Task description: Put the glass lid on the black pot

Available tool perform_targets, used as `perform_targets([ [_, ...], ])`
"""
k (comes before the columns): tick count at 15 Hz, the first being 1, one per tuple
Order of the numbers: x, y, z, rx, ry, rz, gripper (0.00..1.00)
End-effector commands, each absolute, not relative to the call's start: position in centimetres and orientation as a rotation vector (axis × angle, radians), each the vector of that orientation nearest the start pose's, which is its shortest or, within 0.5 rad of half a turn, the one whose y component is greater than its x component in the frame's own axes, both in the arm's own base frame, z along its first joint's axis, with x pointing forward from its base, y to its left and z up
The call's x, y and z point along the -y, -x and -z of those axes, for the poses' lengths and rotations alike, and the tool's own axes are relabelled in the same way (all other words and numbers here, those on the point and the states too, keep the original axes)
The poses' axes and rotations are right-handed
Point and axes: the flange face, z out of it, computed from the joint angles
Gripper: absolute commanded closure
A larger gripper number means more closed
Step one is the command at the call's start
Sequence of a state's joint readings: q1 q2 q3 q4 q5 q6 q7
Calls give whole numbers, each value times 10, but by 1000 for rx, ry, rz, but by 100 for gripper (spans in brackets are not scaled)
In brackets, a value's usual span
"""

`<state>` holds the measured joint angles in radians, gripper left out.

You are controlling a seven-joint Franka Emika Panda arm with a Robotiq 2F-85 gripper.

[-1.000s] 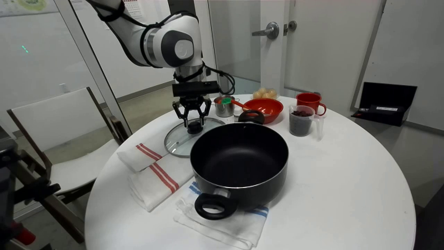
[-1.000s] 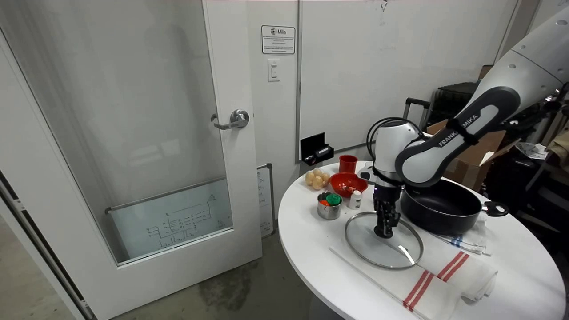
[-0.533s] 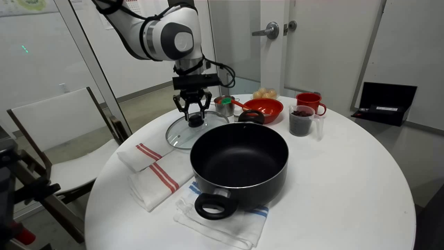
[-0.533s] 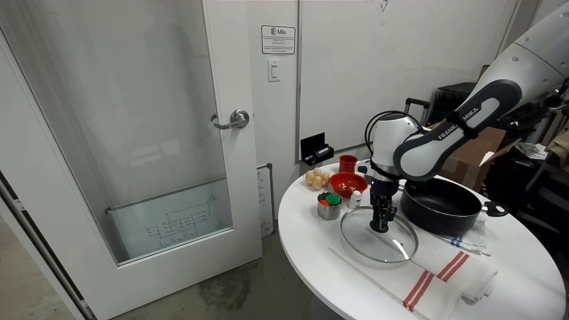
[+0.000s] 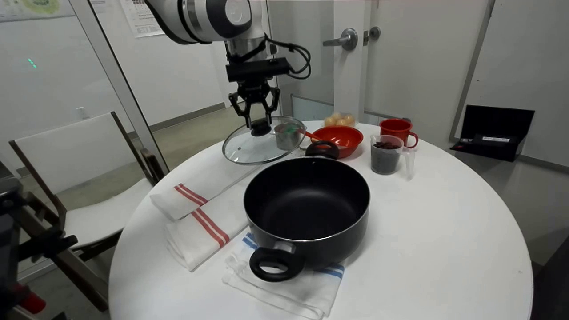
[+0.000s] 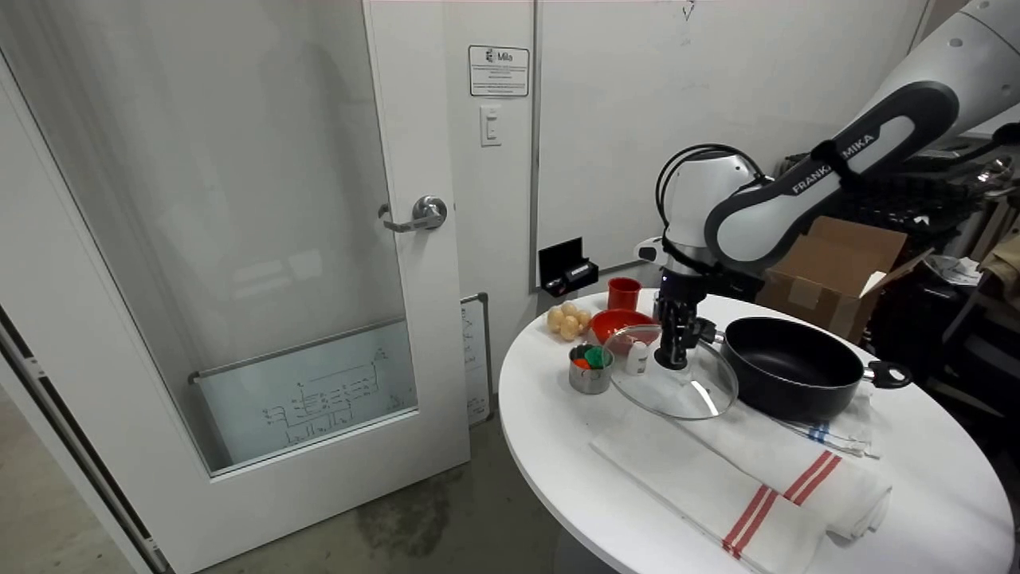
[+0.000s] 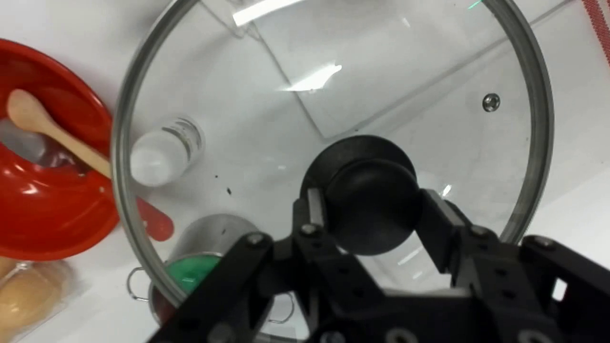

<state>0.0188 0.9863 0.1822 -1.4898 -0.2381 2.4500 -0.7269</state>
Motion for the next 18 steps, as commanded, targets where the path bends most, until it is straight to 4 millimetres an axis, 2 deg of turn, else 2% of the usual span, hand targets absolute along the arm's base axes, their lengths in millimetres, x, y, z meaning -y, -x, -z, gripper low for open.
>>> perform_targets([
  [1,-88,-694,-123,1449,2807,-2,76],
  [5,-42,-700,-143,1312,2907,23,76],
  [9,1,-696,-160,1163,2993,4,76],
  [12,36,-688,-164,1014,3040,-10,76],
  [18,88,-668,-160,724,3067,9,76],
])
